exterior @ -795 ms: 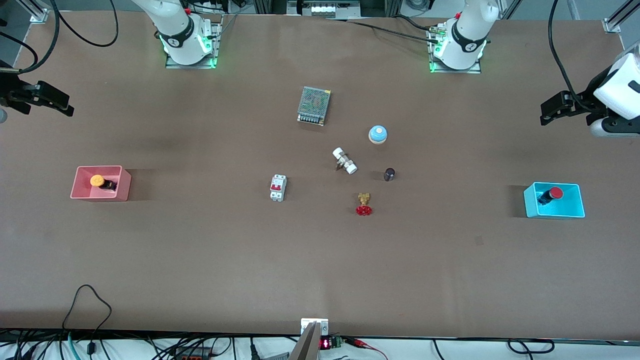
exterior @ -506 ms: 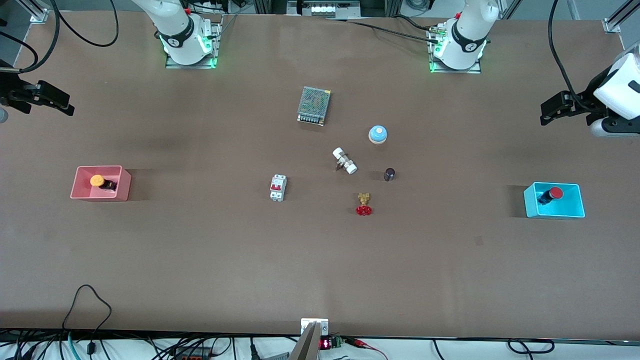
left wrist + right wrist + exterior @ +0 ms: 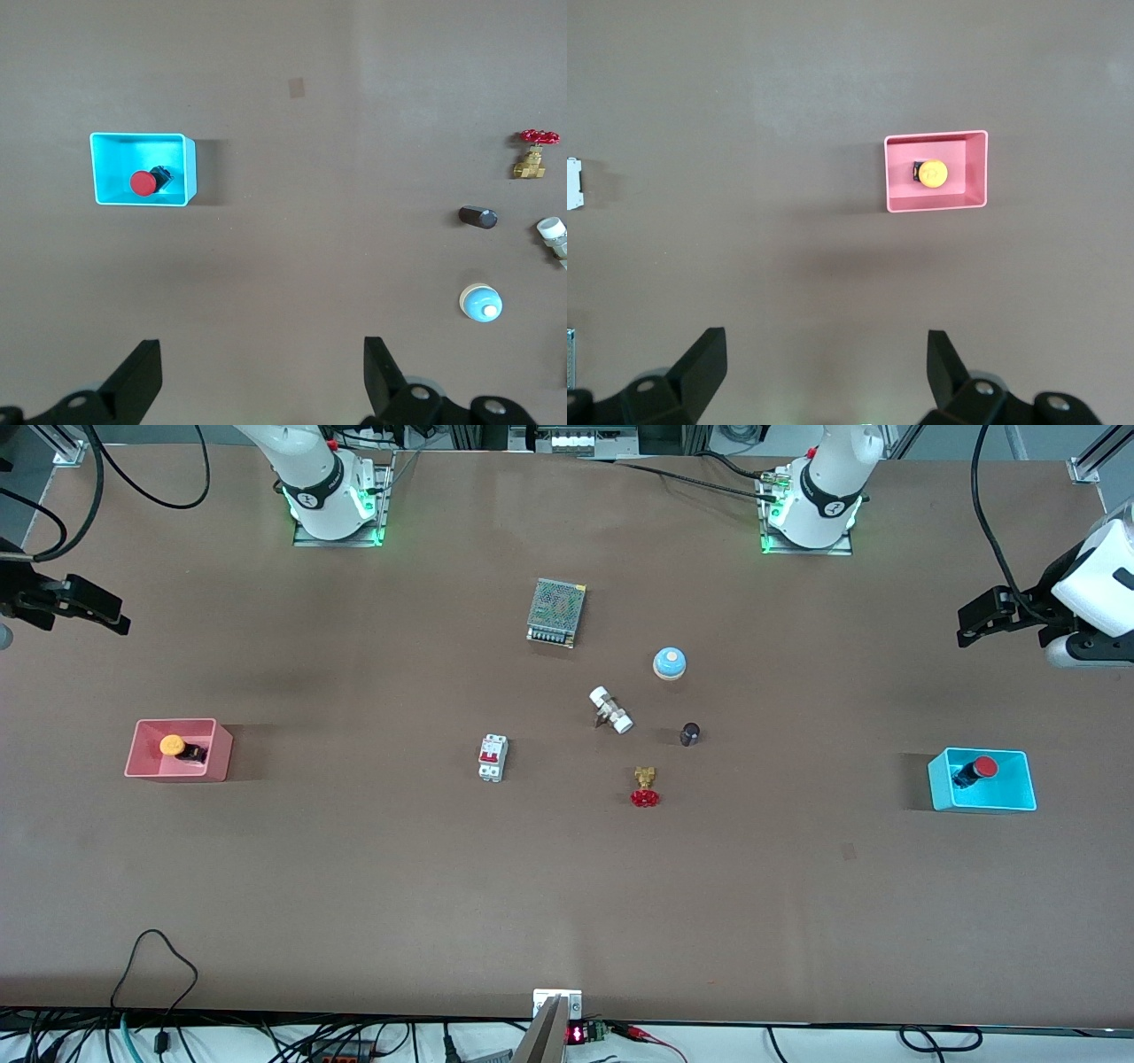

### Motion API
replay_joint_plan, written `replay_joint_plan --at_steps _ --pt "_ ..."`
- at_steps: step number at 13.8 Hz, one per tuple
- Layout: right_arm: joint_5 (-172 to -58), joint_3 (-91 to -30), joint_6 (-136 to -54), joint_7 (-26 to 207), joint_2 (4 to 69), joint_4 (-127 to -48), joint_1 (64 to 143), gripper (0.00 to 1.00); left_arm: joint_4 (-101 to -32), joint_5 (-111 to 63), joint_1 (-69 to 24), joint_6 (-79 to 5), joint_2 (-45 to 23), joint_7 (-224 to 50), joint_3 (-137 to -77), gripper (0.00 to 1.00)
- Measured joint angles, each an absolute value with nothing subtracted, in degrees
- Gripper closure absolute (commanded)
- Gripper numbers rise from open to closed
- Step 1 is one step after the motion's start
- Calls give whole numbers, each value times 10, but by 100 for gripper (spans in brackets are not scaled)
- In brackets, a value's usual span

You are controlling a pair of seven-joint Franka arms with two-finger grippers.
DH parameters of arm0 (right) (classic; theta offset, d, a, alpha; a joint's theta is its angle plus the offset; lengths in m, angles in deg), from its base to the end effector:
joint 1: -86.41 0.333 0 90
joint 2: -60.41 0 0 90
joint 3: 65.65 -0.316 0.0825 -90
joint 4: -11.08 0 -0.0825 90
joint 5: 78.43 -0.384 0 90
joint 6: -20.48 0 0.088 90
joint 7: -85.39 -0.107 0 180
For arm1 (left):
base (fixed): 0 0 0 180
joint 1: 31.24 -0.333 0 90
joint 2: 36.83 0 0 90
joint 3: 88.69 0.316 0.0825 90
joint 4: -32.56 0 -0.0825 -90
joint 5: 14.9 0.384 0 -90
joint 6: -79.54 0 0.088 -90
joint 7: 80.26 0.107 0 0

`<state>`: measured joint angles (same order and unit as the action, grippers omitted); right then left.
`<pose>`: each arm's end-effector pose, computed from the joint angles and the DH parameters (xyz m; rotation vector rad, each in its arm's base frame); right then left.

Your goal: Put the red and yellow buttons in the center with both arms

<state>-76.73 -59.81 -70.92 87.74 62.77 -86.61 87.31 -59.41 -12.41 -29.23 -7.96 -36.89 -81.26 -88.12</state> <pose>0.5376 -0.0506 0.5857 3.1179 -0.0674 -0.1096 0.5482 -0.0090 0.6054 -3.0943 0.0115 0.1177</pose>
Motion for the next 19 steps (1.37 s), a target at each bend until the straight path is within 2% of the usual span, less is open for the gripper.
replay_joint_plan --at_steps 4,8,12,19 --pt "-763 -596 -715 876 598 -869 868 0 -594 -124 -292 -79 -364 -813 -881 0" --pt "-763 -594 -766 879 549 -873 827 0 -594 -118 -297 -79 -332 -813 -880 0" --pt "-754 -593 -807 883 496 -880 808 0 -591 -101 -374 -92 -294 -793 -876 0" --pt "-753 -592 -926 947 390 -897 764 0 -593 -101 -443 -277 -174 -669 -874 0"
